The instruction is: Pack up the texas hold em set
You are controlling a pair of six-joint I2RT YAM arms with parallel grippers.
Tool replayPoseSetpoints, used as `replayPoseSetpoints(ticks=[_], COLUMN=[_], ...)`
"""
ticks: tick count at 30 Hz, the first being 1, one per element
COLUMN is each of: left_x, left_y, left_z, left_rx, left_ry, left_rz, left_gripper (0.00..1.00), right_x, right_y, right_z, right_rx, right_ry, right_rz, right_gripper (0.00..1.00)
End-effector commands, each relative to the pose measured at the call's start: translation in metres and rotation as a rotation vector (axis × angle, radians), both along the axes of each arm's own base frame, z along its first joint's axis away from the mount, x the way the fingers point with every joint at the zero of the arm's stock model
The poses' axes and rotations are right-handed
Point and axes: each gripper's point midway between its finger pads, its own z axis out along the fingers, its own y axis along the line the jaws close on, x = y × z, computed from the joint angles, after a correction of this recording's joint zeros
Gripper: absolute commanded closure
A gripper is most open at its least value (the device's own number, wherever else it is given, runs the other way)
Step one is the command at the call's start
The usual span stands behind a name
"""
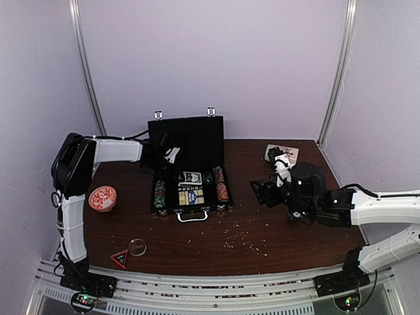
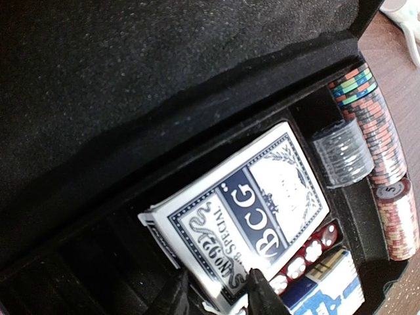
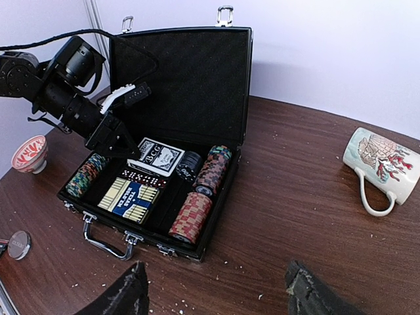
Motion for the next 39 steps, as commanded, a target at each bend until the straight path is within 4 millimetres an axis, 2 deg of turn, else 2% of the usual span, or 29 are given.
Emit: replayPoseSetpoints(ticks=[1, 4, 7, 10, 14, 16, 22, 29, 36, 39], left_x=[0.002, 0.002, 0.007, 0.01, 0.011, 0.009, 0.001, 0.004, -0.007, -0.009], left_y=[-0.027, -0.029, -0.02, -0.01, -0.006, -0.007, -0.011, -0.008, -0.002, 0.001], left_z=[0.004, 0.004, 0.004, 0.016, 0.038, 0.042, 0.026, -0.003, -0.038, -0.04], left_rx=[-0.048, -0.036, 0.035, 0.067, 0.063, 0.05, 0.04, 0.08, 0.131, 0.142], left_ry=[-0.037, -0.049, -0.068, -0.103, -0.146, -0.144, -0.093, -0.053, 0.005, 0.007], left_rz=[-0.083, -0.093, -0.055, -0.012, 0.006, 0.005, 0.002, 0.015, 0.007, 0.012], left_gripper=[0.69, 0.67, 0.6, 0.57, 0.54, 0.54, 0.58, 0.67, 0.77, 0.77], right_x=[0.005, 0.005, 0.004, 0.005, 0.005, 0.005, 0.005, 0.005, 0.005, 0.006], right_y=[-0.005, -0.005, -0.005, -0.006, -0.005, -0.004, -0.004, -0.003, -0.002, -0.002], right_z=[-0.003, -0.003, -0.003, -0.003, -0.004, -0.004, -0.005, -0.005, -0.006, -0.007], right_rx=[0.0, 0.0, 0.0, 0.0, 0.0, 0.0, 0.001, 0.001, -0.002, -0.003], right_ry=[-0.006, -0.008, -0.01, -0.012, -0.009, -0.008, -0.006, -0.003, -0.001, 0.0], right_rz=[-0.028, -0.028, -0.028, -0.031, -0.027, -0.026, -0.023, -0.022, -0.021, -0.022], right_gripper=[0.28, 0.29, 0.28, 0.28, 0.28, 0.28, 0.28, 0.28, 0.28, 0.28])
